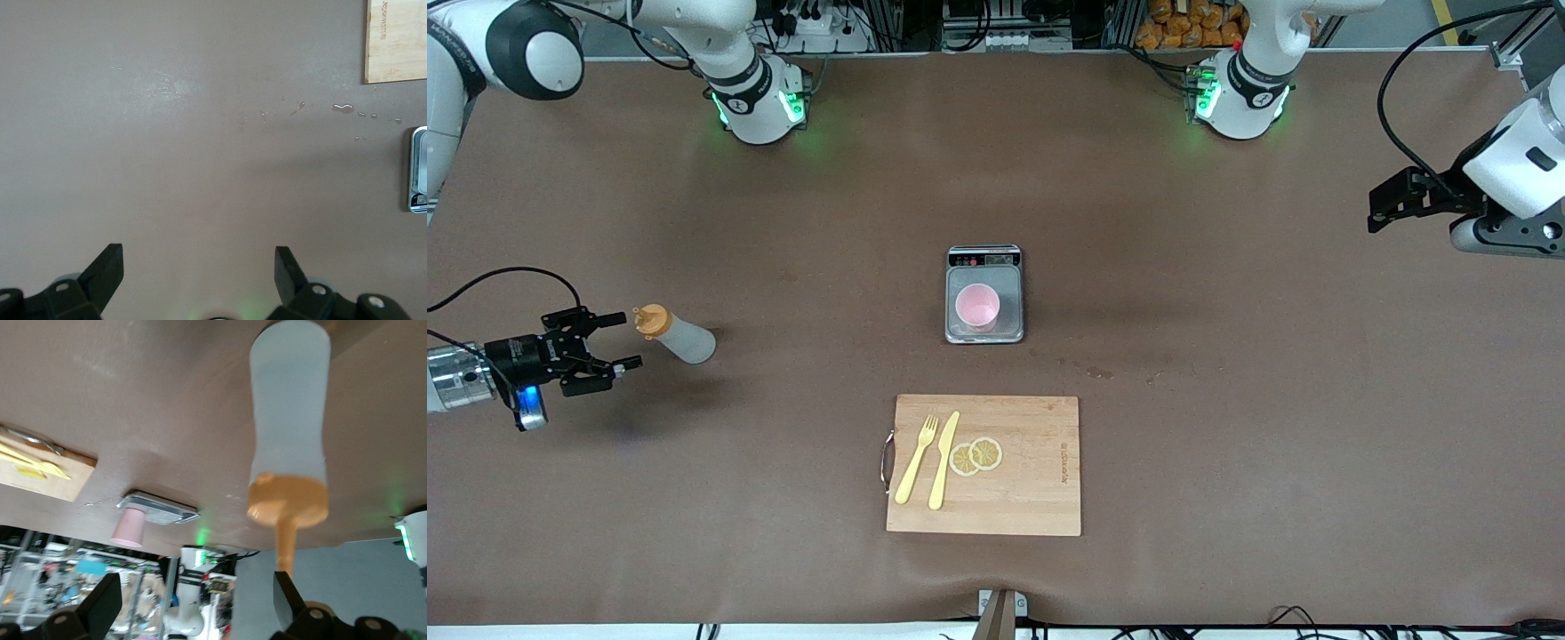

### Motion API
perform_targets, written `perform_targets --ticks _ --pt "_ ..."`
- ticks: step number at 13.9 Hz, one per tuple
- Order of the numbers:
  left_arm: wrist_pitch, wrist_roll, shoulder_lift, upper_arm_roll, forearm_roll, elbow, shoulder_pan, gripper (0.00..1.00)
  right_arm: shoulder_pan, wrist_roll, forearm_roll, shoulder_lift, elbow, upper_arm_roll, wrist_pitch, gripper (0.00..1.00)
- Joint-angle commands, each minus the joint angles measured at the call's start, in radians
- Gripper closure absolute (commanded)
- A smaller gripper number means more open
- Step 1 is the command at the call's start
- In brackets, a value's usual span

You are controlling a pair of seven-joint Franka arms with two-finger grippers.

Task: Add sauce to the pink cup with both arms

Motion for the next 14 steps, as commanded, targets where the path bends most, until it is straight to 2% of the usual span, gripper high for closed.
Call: perform_targets --ticks 1,5,8,10,12,13,14 --pt "0.009 -0.001 0.001 0.001 -0.006 0.004 0.002 0.00 0.002 0.006 -0.044 -0.004 0.072 -0.005 -0.040 0.00" --pt "0.009 -0.001 0.001 0.001 -0.006 0.004 0.000 0.00 0.020 0.008 -0.052 -0.080 0.075 -0.005 -0.067 0.00" --pt "0.008 -0.001 -0.001 -0.001 -0.006 0.004 0.000 0.00 0.100 -0.001 -0.148 -0.140 0.074 -0.003 -0.074 0.00" --pt "0.008 -0.001 0.000 -0.001 -0.006 0.004 0.000 0.00 0.189 0.000 -0.205 -0.218 0.060 -0.014 -0.065 0.00" --pt "0.008 -0.001 -0.001 -0.001 -0.006 0.004 0.000 0.00 0.295 -0.001 -0.307 -0.268 0.057 -0.047 -0.054 0.00" --pt "0.008 -0.001 -0.001 -0.001 -0.006 0.004 0.000 0.00 0.319 -0.006 -0.347 -0.303 0.039 -0.051 -0.032 0.00" --pt "0.008 -0.001 -0.001 -0.001 -0.006 0.004 0.000 0.00 0.336 -0.035 -0.370 -0.359 -0.028 -0.051 0.009 0.00"
